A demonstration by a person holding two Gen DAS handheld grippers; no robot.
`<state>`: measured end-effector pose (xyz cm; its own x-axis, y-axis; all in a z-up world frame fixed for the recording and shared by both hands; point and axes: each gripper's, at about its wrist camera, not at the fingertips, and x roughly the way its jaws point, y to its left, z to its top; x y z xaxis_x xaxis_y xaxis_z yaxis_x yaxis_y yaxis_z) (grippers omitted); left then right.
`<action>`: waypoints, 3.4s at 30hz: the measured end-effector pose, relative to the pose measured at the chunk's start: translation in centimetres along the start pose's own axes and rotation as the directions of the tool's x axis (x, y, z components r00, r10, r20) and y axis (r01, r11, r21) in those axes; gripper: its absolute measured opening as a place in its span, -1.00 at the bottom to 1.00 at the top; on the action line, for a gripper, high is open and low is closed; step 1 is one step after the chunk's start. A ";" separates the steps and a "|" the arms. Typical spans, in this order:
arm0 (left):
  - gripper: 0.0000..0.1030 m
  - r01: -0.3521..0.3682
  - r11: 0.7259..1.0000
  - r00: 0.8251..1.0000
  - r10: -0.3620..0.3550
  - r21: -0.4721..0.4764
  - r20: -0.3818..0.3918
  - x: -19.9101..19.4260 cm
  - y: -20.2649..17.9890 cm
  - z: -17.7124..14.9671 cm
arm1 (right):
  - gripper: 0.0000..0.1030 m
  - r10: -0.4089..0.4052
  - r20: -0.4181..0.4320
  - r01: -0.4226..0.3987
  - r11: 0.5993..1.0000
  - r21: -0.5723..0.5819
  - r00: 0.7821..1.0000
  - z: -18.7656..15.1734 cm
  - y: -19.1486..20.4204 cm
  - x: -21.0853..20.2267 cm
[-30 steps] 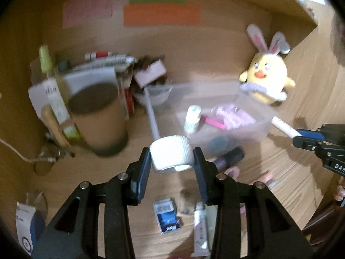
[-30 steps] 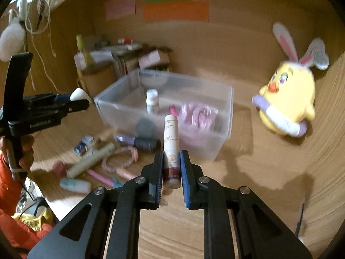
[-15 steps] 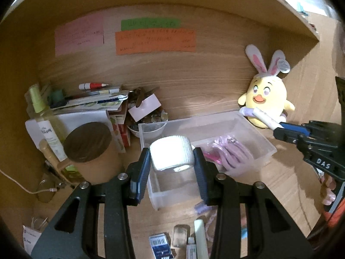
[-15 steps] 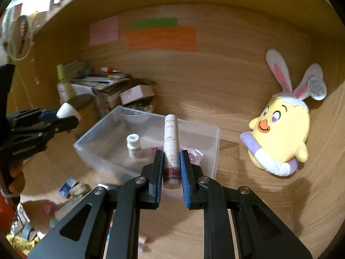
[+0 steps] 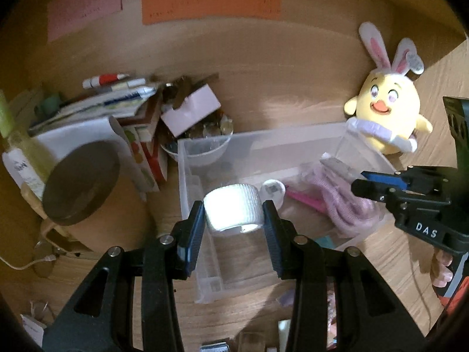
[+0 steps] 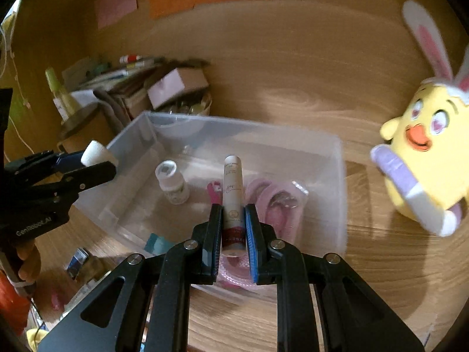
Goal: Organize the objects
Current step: 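Place the white tape roll and white tube into the clear bin, open both, then grasp the pink round compact with the left gripper while the right grasps a pink-capped tube, then drop the compact and pink-capped tube into the clear bin, open both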
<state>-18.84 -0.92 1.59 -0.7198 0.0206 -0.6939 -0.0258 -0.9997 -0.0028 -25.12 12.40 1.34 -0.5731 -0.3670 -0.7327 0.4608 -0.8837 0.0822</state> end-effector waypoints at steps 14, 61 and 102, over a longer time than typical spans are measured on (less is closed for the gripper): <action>0.27 0.036 0.999 0.999 -0.036 -0.001 -0.026 0.5 -0.3 0.1 | -0.53 -0.052 0.008 0.052 0.994 -0.097 0.999 -0.5 1.7 -0.4; 0.62 0.016 1.000 0.990 -0.015 0.006 -0.142 -10.3 2.0 -17.4 | -0.43 0.000 -0.141 -0.026 0.983 -0.182 0.990 -10.2 5.9 -1.9; -0.32 0.033 0.999 0.989 -0.036 0.021 0.145 -9.8 0.4 -3.2 | -0.73 -0.053 0.190 0.051 0.999 0.016 0.980 -5.6 0.7 -11.7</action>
<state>-9.60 -1.61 6.10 -0.8116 0.0587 -0.5812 -0.0646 -0.9979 -0.0105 -14.33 17.66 6.17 -0.7150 -0.3684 -0.5942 0.4201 -0.9058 0.0562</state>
